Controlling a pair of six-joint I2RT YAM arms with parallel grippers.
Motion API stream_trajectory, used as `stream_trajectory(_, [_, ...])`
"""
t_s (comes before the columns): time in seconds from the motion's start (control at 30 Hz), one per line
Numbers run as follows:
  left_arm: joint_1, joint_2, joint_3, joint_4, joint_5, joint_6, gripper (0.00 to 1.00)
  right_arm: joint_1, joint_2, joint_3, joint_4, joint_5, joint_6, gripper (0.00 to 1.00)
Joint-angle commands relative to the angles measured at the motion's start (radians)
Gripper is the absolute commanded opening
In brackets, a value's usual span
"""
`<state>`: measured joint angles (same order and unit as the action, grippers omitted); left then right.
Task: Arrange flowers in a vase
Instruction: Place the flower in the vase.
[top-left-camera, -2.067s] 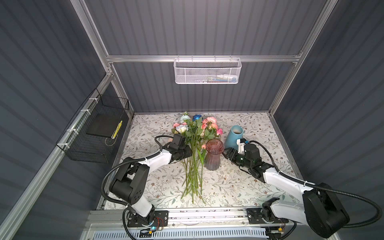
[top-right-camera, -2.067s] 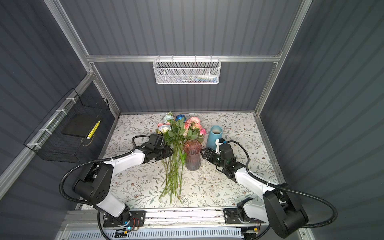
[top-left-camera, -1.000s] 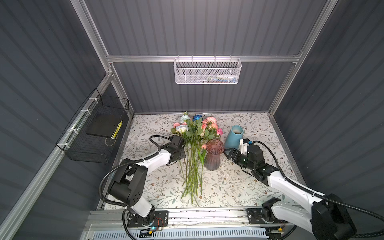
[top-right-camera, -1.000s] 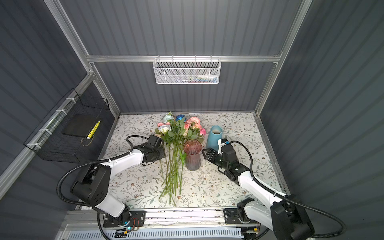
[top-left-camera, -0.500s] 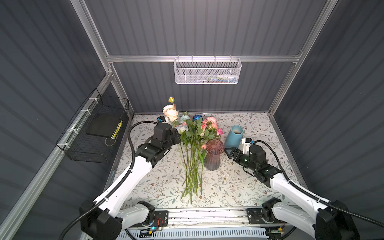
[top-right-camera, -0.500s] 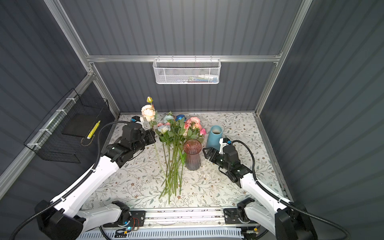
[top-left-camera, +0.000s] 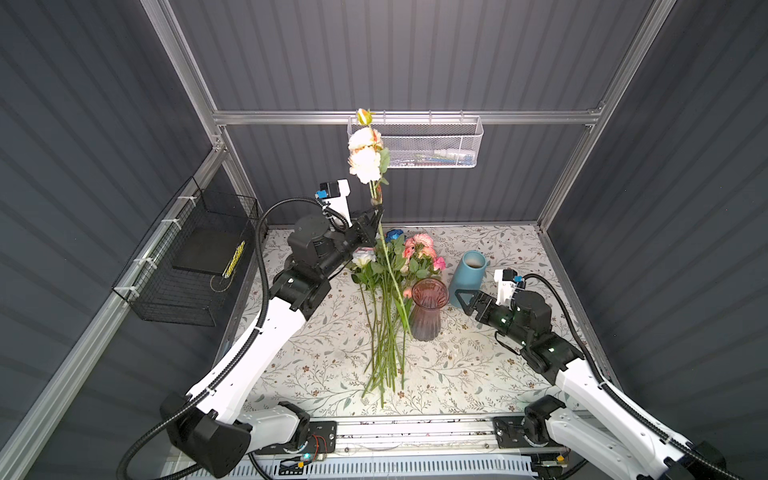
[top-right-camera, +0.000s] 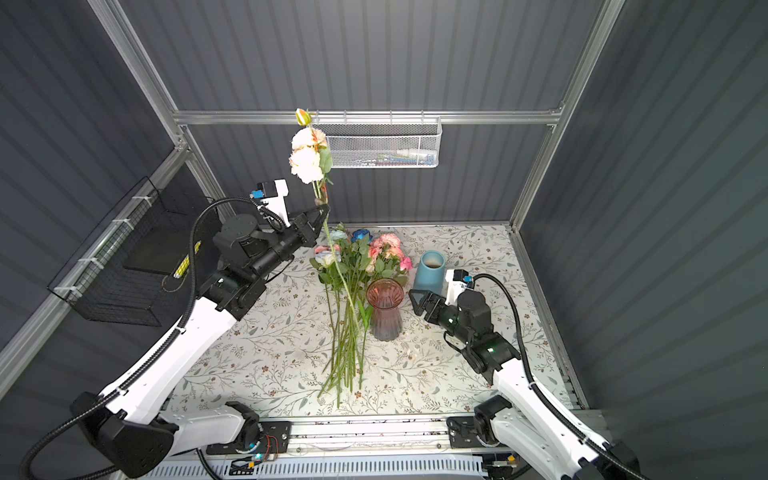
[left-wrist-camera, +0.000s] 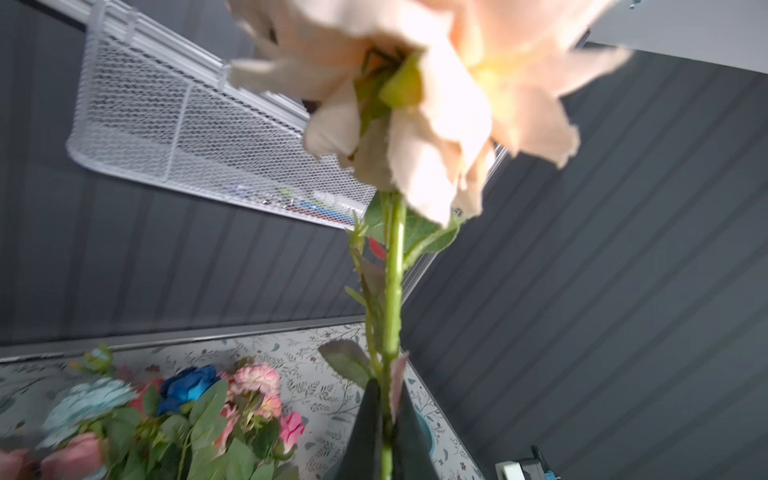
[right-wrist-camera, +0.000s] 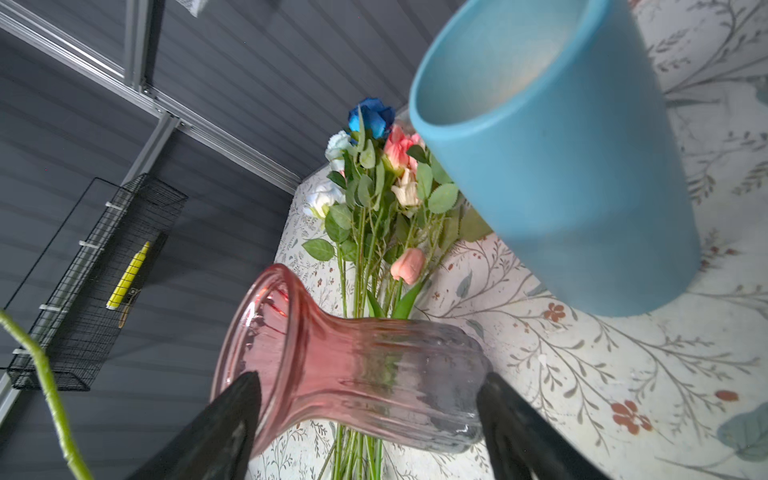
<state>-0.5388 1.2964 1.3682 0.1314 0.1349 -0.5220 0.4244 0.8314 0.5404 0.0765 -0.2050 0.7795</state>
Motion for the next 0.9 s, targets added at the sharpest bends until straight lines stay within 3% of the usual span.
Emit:
stream_trajectory(0.0, [-0.021, 0.034, 0.109, 0.197, 0.023, 0.096, 0.0, 0.001, -0.016, 0.03, -0.046, -0.003, -0.027, 0.84])
stream_trajectory(0.23, [-0.088, 0.179, 0.294, 0.195, -0.015, 0.26, 0.0, -0.001, -0.032, 0.04, -0.062, 0.009, -0.032, 0.84])
stream_trajectory(0.43, [-0.138, 0.277, 0.326, 0.233, -0.049, 0.359, 0.0, -0.003, -0.034, 0.06, -0.077, 0.019, -0.042, 0.84])
stream_trajectory(0.6, [-0.175, 0.294, 0.217, 0.339, -0.074, 0.415, 0.0, -0.006, -0.041, 0.065, -0.088, 0.023, -0.047, 0.84])
stream_trajectory(0.87, [-0.221, 0.209, -0.092, 0.493, -0.083, 0.415, 0.0, -0.009, -0.06, 0.063, -0.098, 0.031, -0.06, 0.87])
